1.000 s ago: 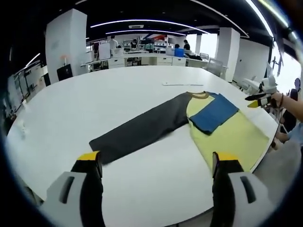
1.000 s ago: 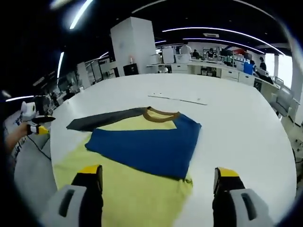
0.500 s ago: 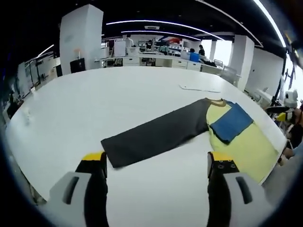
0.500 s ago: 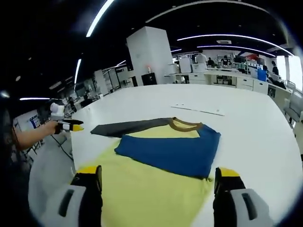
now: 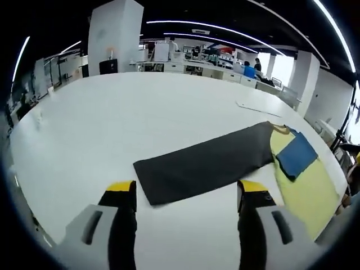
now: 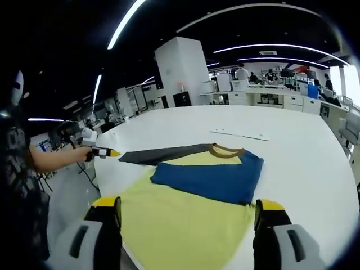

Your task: Fold the garment on the visible template until the final outline fits inside the template.

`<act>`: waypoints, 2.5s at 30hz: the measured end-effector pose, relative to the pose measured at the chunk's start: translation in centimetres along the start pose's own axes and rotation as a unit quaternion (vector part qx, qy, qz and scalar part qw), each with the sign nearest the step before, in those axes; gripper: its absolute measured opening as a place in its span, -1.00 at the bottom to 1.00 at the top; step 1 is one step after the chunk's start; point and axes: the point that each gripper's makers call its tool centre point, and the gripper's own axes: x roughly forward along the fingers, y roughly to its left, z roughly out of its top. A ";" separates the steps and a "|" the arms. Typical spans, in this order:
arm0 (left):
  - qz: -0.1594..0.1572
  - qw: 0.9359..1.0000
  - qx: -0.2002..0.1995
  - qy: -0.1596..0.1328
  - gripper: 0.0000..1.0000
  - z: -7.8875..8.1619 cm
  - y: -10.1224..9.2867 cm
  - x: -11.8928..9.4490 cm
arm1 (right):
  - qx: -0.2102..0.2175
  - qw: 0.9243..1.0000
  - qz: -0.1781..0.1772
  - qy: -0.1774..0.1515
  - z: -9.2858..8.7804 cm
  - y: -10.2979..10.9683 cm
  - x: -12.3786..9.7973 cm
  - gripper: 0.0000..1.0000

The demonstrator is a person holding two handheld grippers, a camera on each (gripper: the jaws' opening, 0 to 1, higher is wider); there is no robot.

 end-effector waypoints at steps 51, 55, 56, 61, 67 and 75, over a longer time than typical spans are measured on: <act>0.099 0.992 -0.034 0.067 -1.00 -1.5 2.8 2.4 | 0.005 0.997 -0.075 0.019 -1.5 -1.8 -2.0 0.87; 0.081 0.995 -0.030 0.049 -1.00 -0.3 2.1 2.5 | 0.005 0.997 -0.072 0.018 -1.5 -1.6 -2.2 0.88; 0.079 0.995 -0.033 0.046 -1.00 0.0 2.0 2.5 | 0.004 0.997 -0.071 0.018 -1.5 -1.6 -2.3 0.88; 0.065 0.997 -0.025 0.029 -1.00 1.7 0.7 2.6 | 0.002 0.997 -0.069 0.019 -1.5 -1.4 -2.5 0.88; 0.047 0.999 0.003 0.010 -1.00 4.1 -1.3 2.7 | 0.000 0.998 -0.064 0.020 -1.6 -1.0 -2.5 0.88; 0.019 1.000 0.012 -0.010 -1.00 6.4 -3.8 3.2 | 0.001 0.998 -0.058 0.020 -1.6 -0.7 -2.4 0.88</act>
